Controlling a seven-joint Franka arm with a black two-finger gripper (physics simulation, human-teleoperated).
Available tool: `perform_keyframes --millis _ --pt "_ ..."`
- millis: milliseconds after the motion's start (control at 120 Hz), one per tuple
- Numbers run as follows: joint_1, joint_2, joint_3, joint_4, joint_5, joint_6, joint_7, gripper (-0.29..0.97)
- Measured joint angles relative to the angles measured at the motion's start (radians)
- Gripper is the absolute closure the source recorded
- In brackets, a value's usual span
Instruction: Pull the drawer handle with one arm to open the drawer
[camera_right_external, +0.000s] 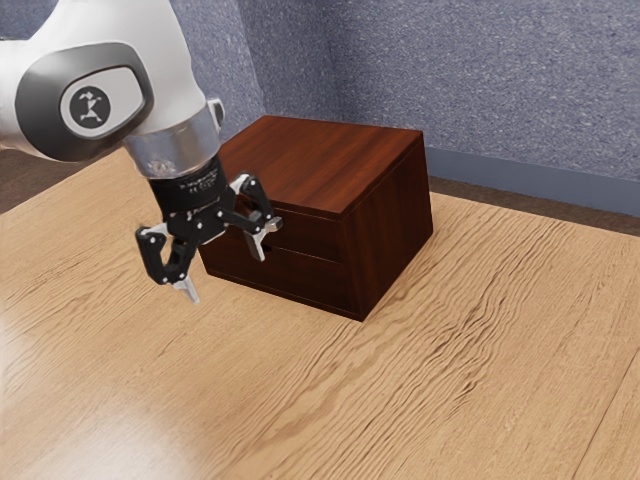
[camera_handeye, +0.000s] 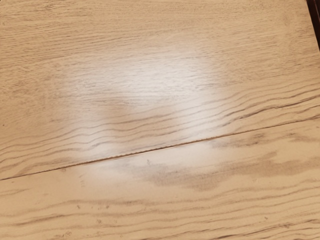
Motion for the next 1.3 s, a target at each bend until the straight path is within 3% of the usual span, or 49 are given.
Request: perform_keyframes --millis 142,258,425,783,1300 --pt "0.001 -0.001 0.0 -0.004 0.006 0.013 -0.036 0.0" --pt "0.027 0.0 0.006 0.004 0.095 0.02 -0.061 0.0" --pt "0.082 0.097 0.007 0.065 0.135 0.068 -0.107 0.0" --pt "0.209 0.234 0.008 0.115 0.134 0.267 -0.145 0.0" --pt "0.222 0.249 0.006 0.065 0.083 0.415 -0.144 0.0"
